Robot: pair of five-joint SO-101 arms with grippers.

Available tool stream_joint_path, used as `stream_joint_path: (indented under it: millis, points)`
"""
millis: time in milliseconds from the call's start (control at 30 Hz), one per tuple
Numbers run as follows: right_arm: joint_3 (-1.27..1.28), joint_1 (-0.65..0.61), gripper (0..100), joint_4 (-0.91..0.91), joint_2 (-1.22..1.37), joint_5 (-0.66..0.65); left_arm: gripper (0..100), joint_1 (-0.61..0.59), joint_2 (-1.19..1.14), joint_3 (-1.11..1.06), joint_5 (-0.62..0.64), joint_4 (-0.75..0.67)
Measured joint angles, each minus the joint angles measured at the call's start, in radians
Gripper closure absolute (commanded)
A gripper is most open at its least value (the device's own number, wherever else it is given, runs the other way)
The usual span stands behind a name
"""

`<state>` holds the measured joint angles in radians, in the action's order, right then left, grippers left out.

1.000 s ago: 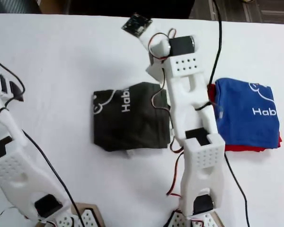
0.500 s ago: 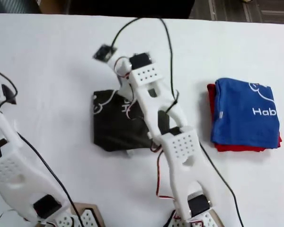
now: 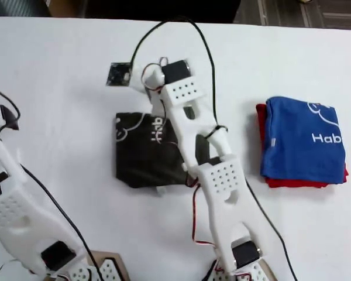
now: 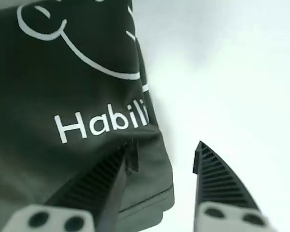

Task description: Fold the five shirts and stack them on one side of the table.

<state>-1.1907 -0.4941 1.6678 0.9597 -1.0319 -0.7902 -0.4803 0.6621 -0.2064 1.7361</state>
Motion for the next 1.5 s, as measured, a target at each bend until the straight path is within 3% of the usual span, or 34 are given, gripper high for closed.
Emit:
stream_joint_path:
  millis: [167, 333, 1067, 1500]
  points:
    - [0.014, -0.025, 79.9, -0.064, 0.000, 0.002, 76, 0.000, 0.000, 0.000, 0.000, 0.000]
    - [0.026, -0.040, 72.0, -0.021, 0.037, 0.003, 76, 0.000, 0.000, 0.000, 0.000, 0.000]
    - [0.020, -0.072, 71.6, 0.023, 0.204, 0.003, 76, 0.000, 0.000, 0.000, 0.000, 0.000]
    - [0.446, -0.124, 71.9, 0.021, -0.015, 0.026, 76, 0.000, 0.000, 0.000, 0.000, 0.000]
